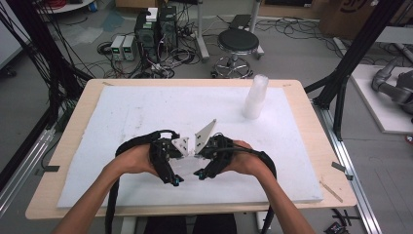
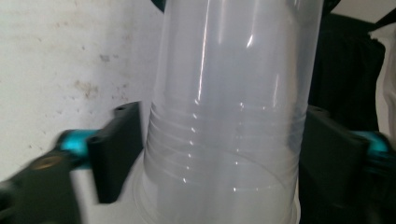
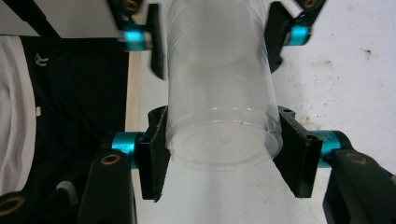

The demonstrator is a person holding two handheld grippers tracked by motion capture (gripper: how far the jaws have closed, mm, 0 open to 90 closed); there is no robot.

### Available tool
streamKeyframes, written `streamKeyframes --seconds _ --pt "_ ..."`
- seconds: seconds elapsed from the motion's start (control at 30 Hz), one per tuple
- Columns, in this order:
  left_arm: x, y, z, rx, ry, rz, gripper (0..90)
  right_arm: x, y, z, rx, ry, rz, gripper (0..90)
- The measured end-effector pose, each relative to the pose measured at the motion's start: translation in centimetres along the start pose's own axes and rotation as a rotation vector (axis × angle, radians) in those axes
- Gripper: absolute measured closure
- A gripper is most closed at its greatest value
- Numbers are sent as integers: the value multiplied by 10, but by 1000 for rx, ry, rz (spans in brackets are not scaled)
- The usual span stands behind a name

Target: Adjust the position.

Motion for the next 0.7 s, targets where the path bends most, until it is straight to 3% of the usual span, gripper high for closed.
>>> streamKeyframes --seconds 0.07,0.17,0.27,0.37,0.43,0.7 --pt "0 -2 0 32 4 -21 78 0 0 -1 3 2 1 427" --pt "-1 -3 -2 49 17 -24 76 0 -1 -3 3 12 4 428" --pt "-2 -4 -2 67 5 -12 76 1 -2 -4 4 19 4 428" --pt "-4 -9 -4 130 -23 -13 76 1 -2 -6 15 22 -8 430" --pt "-5 -17 -8 208 -35 -22 76 1 -4 -10 35 26 -16 429" --pt "-5 -38 -31 545 -107 -22 74 3 -12 -30 228 73 -36 428"
Point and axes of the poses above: each handheld gripper's, and its own axes: y roughly forward along the jaws, z roughly out of its top, x roughly to its right, the point moved 4 cm from there along y, roughly forward along the jaws, and after that the axes turned 6 degrees about -y, right-handed, at the moved point
